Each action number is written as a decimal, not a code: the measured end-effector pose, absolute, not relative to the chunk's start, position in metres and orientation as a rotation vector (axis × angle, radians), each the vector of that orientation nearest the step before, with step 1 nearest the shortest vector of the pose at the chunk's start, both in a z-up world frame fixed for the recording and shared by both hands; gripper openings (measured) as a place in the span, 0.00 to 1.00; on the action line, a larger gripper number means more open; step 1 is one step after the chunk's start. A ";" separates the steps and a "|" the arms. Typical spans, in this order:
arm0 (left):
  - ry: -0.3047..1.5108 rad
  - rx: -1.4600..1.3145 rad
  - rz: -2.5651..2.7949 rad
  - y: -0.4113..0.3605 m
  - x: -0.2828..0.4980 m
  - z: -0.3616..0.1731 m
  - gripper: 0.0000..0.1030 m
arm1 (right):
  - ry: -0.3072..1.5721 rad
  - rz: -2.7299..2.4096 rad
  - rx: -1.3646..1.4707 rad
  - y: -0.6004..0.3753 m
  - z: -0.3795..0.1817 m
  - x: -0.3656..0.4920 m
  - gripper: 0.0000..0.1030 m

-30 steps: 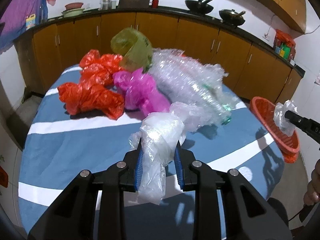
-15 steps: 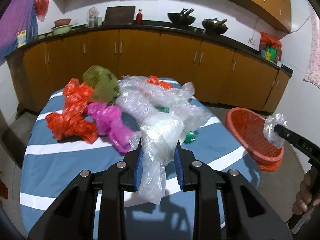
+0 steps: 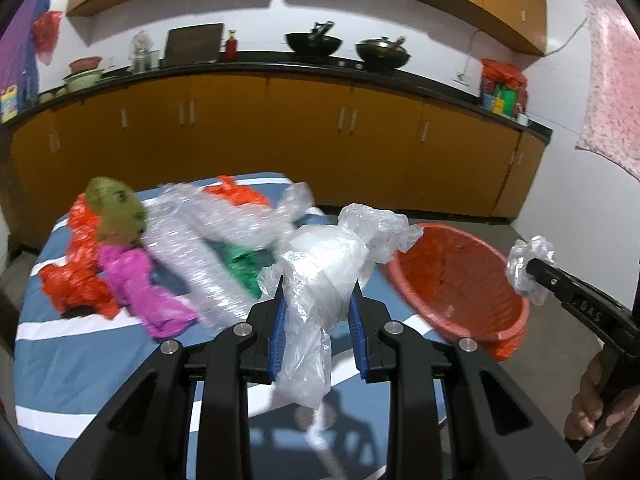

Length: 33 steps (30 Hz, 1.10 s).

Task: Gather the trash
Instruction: 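Carry the white bag over the wastebasket and open the left tool while the right tool holds a clear bag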

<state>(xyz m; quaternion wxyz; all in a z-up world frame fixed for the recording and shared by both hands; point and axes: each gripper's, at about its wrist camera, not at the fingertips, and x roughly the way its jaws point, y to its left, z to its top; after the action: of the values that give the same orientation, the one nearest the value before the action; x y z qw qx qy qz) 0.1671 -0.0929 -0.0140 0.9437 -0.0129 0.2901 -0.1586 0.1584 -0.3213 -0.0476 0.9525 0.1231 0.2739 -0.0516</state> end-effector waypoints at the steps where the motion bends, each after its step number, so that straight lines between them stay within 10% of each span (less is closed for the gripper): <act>1: 0.590 -0.024 -0.335 -0.099 0.168 -0.014 0.27 | 0.555 -0.114 0.251 -0.326 -0.048 0.159 0.18; 33: 0.672 0.074 -0.574 -0.260 0.253 -0.048 0.27 | 0.577 -0.223 0.298 -0.414 -0.076 0.230 0.19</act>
<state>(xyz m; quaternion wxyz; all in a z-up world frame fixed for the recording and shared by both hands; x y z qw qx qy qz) 0.2528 -0.2600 -0.0480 0.9032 0.0357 0.3252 -0.2778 0.2303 -0.4143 -0.0759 0.9417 0.1462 0.2826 -0.1092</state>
